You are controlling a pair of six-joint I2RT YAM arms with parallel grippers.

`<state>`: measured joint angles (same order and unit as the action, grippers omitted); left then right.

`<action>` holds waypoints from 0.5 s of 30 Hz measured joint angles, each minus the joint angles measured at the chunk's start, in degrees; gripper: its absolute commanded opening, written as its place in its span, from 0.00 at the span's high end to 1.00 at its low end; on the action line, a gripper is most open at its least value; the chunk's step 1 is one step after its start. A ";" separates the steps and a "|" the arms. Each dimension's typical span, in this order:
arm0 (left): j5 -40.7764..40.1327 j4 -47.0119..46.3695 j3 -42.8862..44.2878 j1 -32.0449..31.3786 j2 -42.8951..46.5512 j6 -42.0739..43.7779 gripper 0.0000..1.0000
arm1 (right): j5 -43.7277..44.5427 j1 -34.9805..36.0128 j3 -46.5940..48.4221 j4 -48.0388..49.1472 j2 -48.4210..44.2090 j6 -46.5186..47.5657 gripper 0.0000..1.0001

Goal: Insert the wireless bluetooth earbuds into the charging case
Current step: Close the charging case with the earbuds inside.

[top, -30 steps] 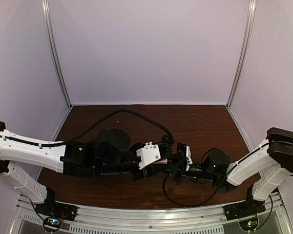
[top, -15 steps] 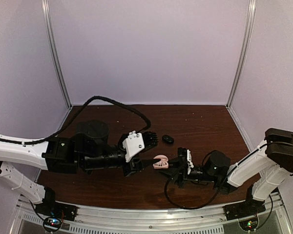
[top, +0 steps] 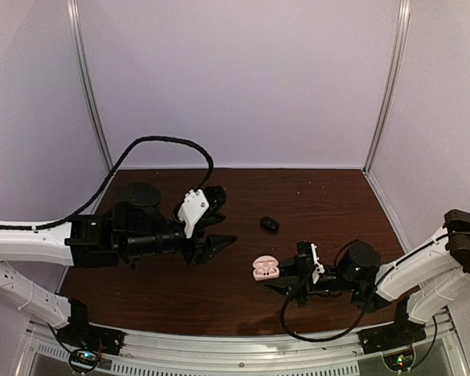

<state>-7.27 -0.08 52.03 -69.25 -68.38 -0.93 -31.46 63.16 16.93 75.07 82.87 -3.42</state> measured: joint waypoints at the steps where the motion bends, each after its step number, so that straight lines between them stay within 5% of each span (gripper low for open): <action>1: 0.52 -0.02 -0.13 0.11 -0.33 -0.57 0.46 | -0.50 0.00 0.00 -0.76 -0.68 0.00 1.00; 15: 14.64 -2.23 0.63 0.09 -10.05 -3.15 0.51 | -5.16 0.61 0.07 -10.95 -6.12 0.00 1.00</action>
<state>7.38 -2.31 52.66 -69.17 -78.43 -4.08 -36.62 63.77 16.99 64.12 76.75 -3.42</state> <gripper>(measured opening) 0.495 0.204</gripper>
